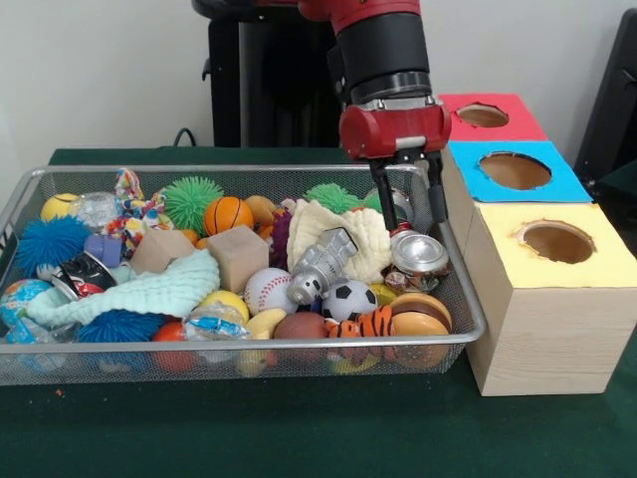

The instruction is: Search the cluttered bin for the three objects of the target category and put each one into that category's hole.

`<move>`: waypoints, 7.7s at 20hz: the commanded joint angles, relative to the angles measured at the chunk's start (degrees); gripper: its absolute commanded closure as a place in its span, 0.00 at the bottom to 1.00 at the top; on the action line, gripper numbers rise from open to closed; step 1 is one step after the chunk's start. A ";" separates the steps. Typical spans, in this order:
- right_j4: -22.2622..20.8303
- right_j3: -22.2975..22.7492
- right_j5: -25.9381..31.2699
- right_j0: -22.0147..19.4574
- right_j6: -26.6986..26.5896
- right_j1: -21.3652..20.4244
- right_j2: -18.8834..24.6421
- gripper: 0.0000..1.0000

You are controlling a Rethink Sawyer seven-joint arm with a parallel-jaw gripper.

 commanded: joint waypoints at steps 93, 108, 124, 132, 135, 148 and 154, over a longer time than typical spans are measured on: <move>12.78 -14.78 65.70 4.37 -1.04 3.48 -5.62 1.00; 12.66 -2.90 37.62 1.74 4.76 -2.89 0.11 0.00; 8.19 -1.56 10.59 6.24 6.20 4.92 -8.74 0.00; 7.09 -7.66 17.63 8.21 3.35 9.97 -11.57 0.00; 5.87 -8.36 15.25 7.08 3.79 10.52 -10.05 0.00; 3.41 -10.42 1.59 5.18 6.83 6.23 -4.60 0.00; 2.97 -10.79 -0.14 5.81 6.22 7.23 -5.95 0.00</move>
